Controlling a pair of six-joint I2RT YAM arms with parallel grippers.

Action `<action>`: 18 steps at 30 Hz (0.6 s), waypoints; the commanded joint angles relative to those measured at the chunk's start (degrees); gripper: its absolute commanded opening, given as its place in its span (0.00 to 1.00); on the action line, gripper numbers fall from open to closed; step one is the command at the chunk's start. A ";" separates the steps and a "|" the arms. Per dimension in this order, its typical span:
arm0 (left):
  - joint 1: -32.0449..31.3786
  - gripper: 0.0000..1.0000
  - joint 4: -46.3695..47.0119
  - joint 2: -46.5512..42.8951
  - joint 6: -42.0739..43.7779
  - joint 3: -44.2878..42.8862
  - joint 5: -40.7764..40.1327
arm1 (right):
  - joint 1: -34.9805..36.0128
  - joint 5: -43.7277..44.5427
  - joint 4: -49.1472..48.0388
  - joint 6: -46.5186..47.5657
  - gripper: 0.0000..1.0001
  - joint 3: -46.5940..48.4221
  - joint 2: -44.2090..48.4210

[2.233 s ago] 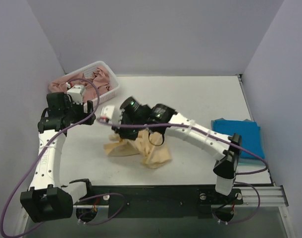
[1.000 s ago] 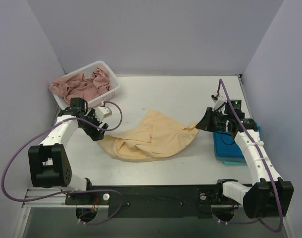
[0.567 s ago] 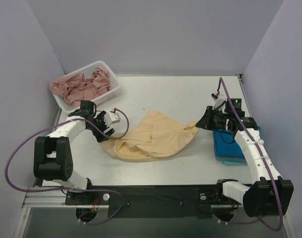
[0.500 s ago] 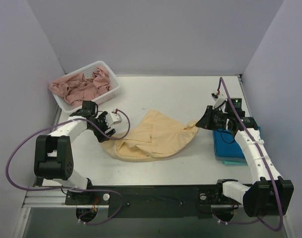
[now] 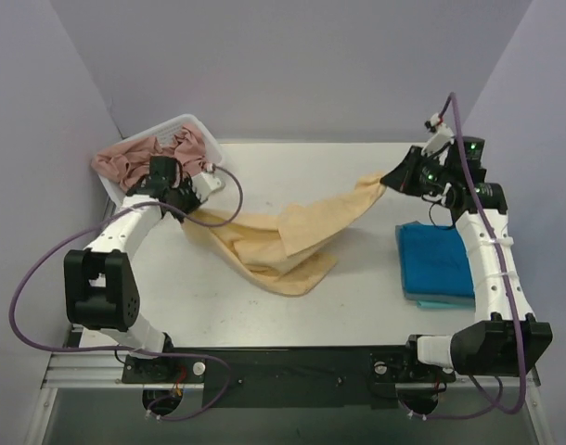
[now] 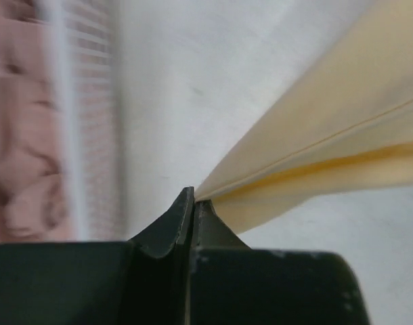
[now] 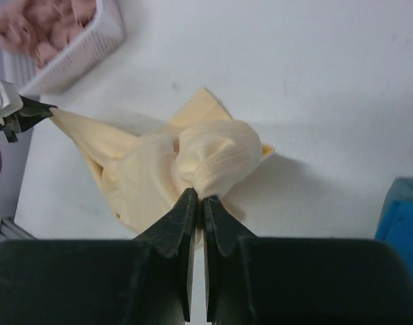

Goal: Fold and stack the t-shirts
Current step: Flatten out the tshirt

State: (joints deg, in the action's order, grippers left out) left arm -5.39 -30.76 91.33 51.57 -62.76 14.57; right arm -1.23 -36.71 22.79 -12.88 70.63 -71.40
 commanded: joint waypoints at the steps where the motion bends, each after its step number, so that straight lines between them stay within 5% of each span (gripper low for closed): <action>1: 3.53 0.00 2.82 -3.26 -10.43 -25.06 -5.87 | -4.11 -1.70 -6.69 -7.22 0.00 16.18 -4.80; 9: 8.99 0.00 -3.68 -4.05 -13.78 -52.17 -6.66 | -12.82 -3.80 -17.33 -20.06 0.00 35.44 -9.29; 12: 10.39 0.00 -7.02 -5.89 -11.85 -54.13 -4.99 | -16.07 -5.74 -17.69 -21.92 0.00 38.09 -8.85; 18: 10.92 0.00 -13.08 -12.30 -7.72 -45.62 -5.60 | -16.78 -9.25 -17.78 -21.92 0.00 22.03 -0.52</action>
State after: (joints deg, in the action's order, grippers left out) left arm 2.85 -36.18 81.69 40.29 -113.27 13.30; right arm -16.43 -45.12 7.49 -33.45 101.10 -76.71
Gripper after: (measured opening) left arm 0.030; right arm 0.012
